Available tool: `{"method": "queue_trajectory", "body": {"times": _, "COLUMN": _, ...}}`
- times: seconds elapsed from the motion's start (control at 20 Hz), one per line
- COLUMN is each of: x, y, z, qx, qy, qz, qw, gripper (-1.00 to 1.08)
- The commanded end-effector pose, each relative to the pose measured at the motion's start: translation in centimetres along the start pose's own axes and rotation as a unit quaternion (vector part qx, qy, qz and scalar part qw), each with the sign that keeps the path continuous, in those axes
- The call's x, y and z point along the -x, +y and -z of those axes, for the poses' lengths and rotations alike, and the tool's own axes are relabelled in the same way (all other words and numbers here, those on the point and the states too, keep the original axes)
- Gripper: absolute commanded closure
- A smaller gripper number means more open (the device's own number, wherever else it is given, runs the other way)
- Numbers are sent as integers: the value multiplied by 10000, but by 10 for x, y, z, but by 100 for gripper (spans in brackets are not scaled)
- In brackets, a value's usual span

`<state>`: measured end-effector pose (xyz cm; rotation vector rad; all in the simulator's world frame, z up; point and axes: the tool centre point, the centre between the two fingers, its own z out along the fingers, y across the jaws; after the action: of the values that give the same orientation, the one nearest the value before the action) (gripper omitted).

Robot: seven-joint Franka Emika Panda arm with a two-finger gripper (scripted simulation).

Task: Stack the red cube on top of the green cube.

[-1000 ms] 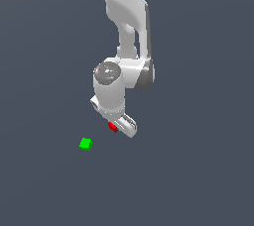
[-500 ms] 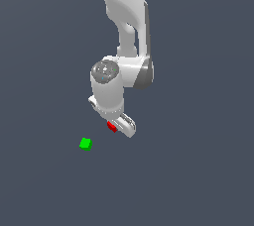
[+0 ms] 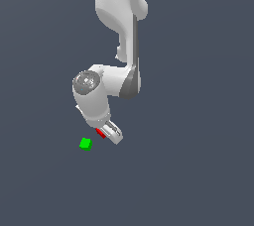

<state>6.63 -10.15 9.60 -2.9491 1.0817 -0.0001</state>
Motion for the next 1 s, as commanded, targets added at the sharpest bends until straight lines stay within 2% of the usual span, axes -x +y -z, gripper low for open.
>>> {"method": "queue_trajectory", "body": {"times": 0.0, "x": -16, "y": 9, "z": -7, "qx": -1, "qy": 3, "qz": -2, "qw": 10000, "gripper": 108}}
{"method": "queue_trajectory", "body": {"times": 0.45, "x": -63, "y": 34, "z": -28, "qx": -1, "qy": 1, "qz": 0, "qw": 10000, "gripper": 108}}
{"method": "queue_trajectory", "body": {"times": 0.95, "x": -77, "y": 41, "z": -34, "qx": 1, "qy": 0, "qz": -2, "qw": 10000, "gripper": 108}}
